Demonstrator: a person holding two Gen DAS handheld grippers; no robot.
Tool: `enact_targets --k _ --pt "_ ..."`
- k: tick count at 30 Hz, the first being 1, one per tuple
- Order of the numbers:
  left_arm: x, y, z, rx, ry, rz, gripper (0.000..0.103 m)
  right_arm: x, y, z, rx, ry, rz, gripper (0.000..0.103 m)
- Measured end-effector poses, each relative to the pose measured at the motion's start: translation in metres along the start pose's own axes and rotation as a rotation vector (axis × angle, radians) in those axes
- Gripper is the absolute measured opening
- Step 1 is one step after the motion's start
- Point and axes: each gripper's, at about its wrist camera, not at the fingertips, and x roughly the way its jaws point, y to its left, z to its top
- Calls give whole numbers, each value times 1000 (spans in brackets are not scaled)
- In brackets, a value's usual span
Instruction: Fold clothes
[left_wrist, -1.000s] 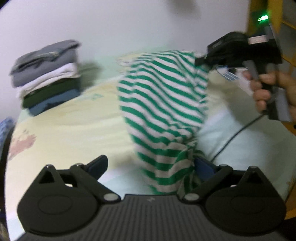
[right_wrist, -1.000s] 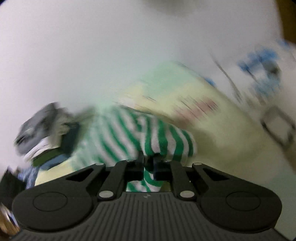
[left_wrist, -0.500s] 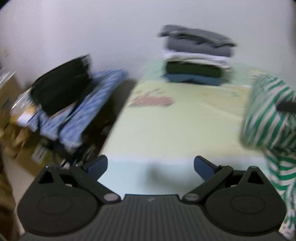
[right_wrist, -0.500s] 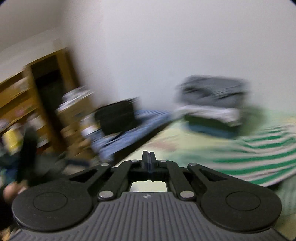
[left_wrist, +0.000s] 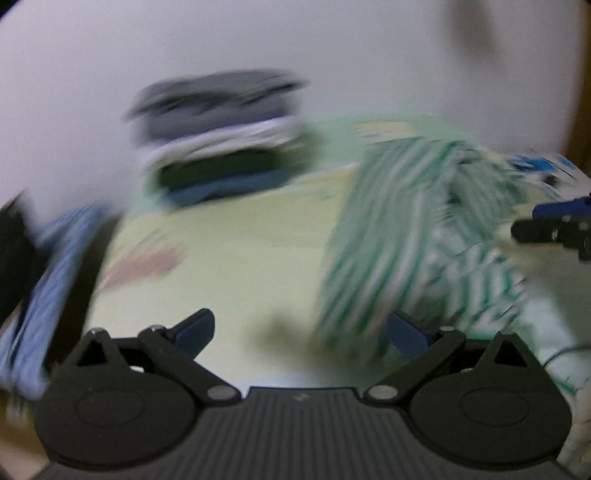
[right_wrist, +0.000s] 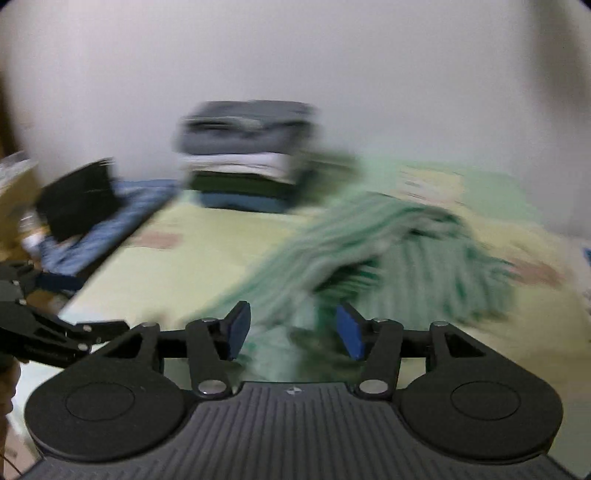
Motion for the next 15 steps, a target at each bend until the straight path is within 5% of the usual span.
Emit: enact_targets --k 6,7,10,15 --pt "66 -54 55 162 -47 -63 99 -31 -32 -27 115 4 -139 64" --pt "78 -57 60 165 -34 -58 91 -37 -32 -30 119 -2 -153 65" --pt "105 -51 73 103 53 -130 28 -54 -35 -40 103 -32 -202 68" --pt "92 -24 72 3 15 -125 21 -63 -40 -47 122 -62 -254 70"
